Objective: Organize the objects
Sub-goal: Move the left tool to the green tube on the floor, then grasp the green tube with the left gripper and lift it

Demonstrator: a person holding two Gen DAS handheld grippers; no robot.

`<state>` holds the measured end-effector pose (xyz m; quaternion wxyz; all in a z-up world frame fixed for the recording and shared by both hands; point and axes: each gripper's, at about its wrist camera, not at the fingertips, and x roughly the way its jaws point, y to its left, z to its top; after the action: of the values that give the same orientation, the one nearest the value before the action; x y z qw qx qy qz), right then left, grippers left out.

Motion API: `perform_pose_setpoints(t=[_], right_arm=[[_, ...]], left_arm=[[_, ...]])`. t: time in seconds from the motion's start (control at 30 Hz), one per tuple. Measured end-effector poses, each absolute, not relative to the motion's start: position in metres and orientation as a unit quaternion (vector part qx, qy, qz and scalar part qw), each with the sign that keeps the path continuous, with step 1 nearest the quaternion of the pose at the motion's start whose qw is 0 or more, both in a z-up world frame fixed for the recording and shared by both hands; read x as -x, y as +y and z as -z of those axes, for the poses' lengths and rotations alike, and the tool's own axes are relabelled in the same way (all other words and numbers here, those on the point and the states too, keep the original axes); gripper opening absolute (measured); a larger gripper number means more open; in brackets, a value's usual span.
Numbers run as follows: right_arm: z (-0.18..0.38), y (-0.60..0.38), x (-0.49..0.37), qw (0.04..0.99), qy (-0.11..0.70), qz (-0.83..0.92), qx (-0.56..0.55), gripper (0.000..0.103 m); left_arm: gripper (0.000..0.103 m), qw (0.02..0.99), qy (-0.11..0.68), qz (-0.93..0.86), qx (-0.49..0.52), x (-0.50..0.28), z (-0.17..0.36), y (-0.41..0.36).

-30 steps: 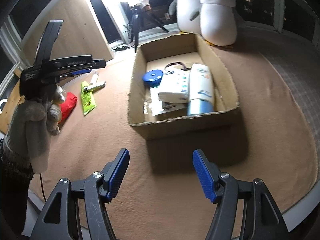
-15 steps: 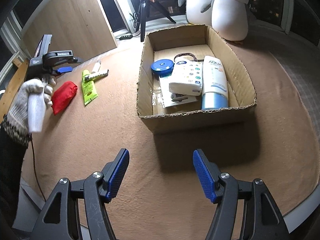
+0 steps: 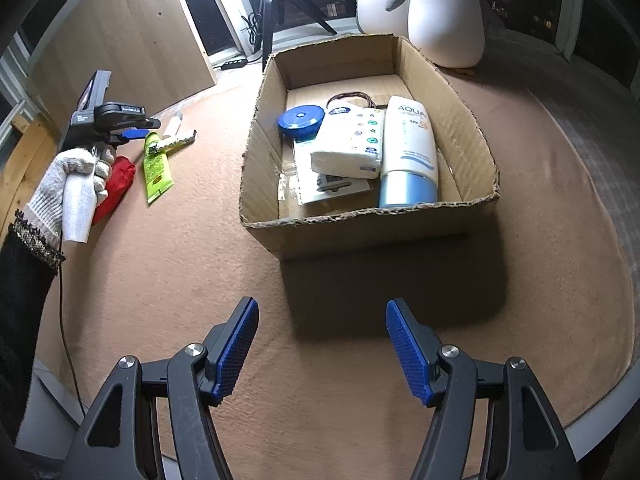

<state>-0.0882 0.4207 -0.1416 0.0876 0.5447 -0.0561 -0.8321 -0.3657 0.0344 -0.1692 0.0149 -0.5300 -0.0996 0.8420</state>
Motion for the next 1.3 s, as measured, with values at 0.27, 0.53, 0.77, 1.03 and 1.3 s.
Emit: perform_pose_setpoints(t=[0.27, 0.53, 0.77, 1.03, 1.3], right_arm=[[0.138, 0.423, 0.088, 0.086, -0.059, 0.835, -0.541, 0.063], [0.133, 0.407, 0.094, 0.114, -0.061, 0.838, -0.531, 0.063], [0.131, 0.386, 0.095, 0.143, -0.054, 0.838, -0.524, 0.063], [0.13, 0.37, 0.093, 0.167, -0.051, 0.835, -0.521, 0.063], [0.139, 0.346, 0.093, 0.198, -0.055, 0.821, -0.533, 0.063]], left_arm=[[0.02, 0.032, -0.053, -0.837, 0.543, 0.338, 0.173, 0.049], [0.02, 0.058, -0.011, -0.831, 0.554, 0.273, 0.175, 0.067], [0.02, 0.08, 0.003, -0.827, 0.557, 0.219, 0.175, 0.077], [0.02, 0.107, -0.017, -0.819, 0.564, 0.16, 0.175, 0.085], [0.023, 0.153, -0.077, -0.797, 0.579, 0.108, 0.177, 0.084]])
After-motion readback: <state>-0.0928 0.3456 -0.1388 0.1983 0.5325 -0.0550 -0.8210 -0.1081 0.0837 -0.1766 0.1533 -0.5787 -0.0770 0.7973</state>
